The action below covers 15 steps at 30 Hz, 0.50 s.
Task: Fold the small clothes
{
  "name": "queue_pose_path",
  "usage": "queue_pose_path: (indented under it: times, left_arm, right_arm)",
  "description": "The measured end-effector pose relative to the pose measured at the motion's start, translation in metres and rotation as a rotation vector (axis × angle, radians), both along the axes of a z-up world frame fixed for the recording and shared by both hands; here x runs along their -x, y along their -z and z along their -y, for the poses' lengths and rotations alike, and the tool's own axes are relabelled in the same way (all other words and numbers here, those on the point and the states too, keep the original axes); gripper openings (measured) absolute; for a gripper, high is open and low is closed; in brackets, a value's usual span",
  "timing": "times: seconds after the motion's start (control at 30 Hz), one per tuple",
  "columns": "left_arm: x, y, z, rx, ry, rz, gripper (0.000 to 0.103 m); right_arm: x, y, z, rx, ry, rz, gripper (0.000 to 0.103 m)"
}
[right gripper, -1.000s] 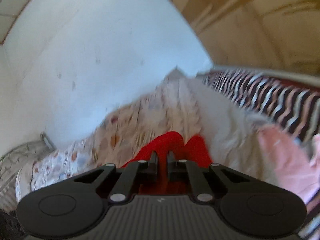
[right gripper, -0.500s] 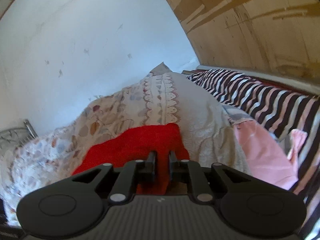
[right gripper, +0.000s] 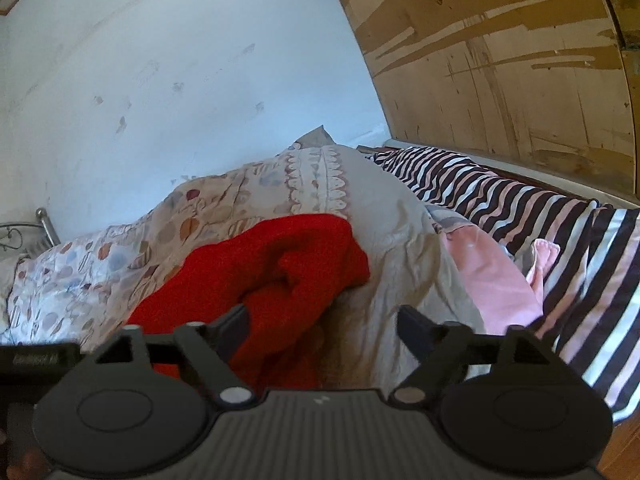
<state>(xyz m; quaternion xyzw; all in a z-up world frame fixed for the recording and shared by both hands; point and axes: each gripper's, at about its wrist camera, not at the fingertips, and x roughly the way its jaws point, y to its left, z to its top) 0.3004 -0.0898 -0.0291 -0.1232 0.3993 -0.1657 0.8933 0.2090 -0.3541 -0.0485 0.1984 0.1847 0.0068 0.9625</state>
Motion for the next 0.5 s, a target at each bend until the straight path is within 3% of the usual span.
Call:
queue_pose_path:
  times: [0.17, 0.5]
  left_arm:
    - [0.005, 0.0, -0.004, 0.004, -0.017, -0.001, 0.102]
    - [0.015, 0.014, -0.007, -0.003, -0.013, -0.032, 0.102]
  right_arm:
    - [0.006, 0.003, -0.01, 0.006, -0.026, -0.017, 0.097]
    - [0.005, 0.033, -0.024, 0.061, 0.012, -0.165, 0.098]
